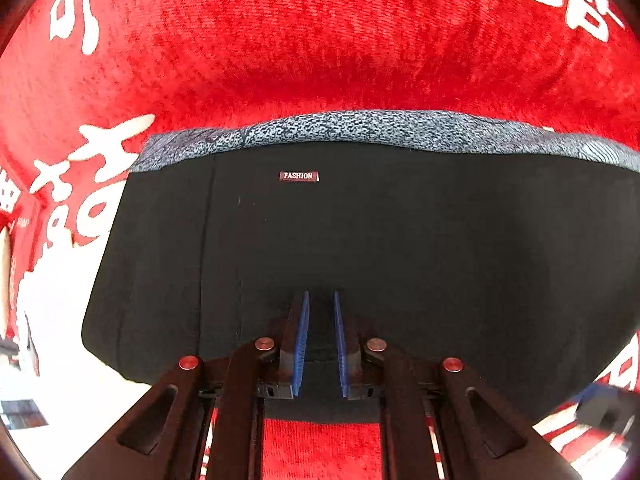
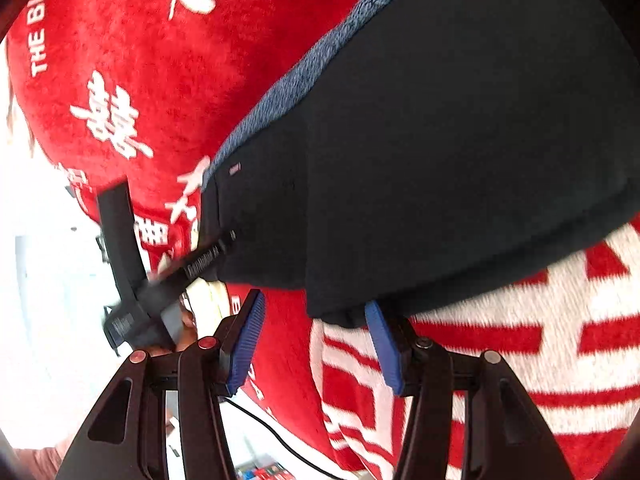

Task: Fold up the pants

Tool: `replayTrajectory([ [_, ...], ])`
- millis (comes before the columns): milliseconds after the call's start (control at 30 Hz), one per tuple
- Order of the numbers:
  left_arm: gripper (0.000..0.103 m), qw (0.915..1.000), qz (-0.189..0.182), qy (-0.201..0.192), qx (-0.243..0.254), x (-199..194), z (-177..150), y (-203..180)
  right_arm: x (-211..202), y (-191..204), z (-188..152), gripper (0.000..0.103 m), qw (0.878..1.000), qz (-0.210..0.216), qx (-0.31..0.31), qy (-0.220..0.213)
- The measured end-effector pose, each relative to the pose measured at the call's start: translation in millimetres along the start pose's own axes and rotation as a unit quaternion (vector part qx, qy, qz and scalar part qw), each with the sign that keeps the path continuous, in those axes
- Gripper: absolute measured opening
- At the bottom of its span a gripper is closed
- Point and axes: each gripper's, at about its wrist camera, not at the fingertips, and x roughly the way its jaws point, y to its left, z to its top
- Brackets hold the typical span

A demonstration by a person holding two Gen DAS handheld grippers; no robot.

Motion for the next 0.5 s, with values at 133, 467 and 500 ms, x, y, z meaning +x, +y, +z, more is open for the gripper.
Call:
replayTrajectory([
  [133,0.014,0.9999,0.002,0.0,0.015,-3,-2,1,3,-2,19,0.008,0.999,-0.014,0.044,-0.015],
  [467,0.014,0.999,0.015,-0.006,0.043,-14,-14,-17,-13,-11,-14,0.01,0.998,-0.063,0.017,0.01],
  [500,0.014,0.9992,0.007,0.002,0.04,-16,-14,-19,-18,-8,-15,0.012,0.997,-0.07,0.006,0.017],
])
